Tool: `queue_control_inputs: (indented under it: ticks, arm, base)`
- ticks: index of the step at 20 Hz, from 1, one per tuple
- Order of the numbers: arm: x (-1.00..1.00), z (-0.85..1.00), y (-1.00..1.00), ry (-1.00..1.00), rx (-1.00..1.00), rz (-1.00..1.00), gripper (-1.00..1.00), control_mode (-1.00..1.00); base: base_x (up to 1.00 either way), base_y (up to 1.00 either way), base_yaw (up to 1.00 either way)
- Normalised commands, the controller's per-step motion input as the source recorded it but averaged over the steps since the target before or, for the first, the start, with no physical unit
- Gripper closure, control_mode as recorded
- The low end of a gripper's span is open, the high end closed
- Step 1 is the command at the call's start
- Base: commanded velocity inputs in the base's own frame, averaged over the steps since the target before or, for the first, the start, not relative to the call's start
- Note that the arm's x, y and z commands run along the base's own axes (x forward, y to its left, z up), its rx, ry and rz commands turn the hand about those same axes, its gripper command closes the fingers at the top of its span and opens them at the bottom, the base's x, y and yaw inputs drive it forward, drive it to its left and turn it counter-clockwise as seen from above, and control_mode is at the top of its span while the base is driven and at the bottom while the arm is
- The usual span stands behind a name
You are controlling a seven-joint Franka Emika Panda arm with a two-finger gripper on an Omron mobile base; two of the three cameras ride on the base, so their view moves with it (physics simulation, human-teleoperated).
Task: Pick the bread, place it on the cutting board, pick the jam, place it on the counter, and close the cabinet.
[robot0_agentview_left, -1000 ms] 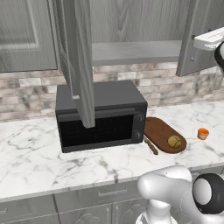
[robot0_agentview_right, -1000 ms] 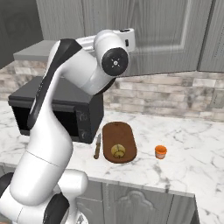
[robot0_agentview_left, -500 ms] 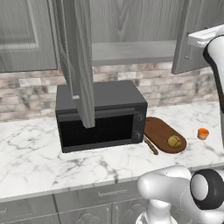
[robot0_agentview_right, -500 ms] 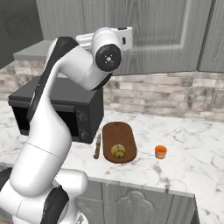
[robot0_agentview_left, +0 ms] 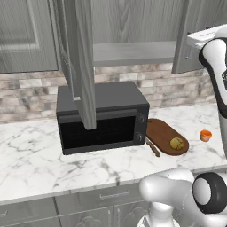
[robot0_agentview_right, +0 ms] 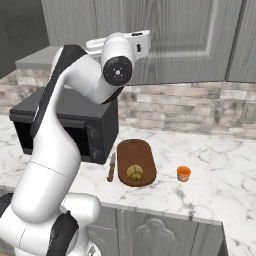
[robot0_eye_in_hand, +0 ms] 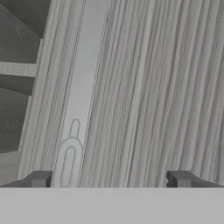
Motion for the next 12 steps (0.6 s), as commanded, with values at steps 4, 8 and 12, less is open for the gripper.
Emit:
queue_control_inputs:
  ticks: [4, 8, 12]
  arm:
    - [0.12, -0.03, 0.01, -0.06, 0.0, -0.05, -1.0, -1.0]
    - [0.2, -0.03, 0.02, -0.04, 0.0, -0.05, -1.0, -1.0]
    - [0.19, -0.08, 0.0, -0.04, 0.0, -0.05, -1.0, -1.0]
  base:
    - [0.0, 0.0, 0.0]
    - [0.0, 0.0, 0.0]
    - [0.0, 0.0, 0.0]
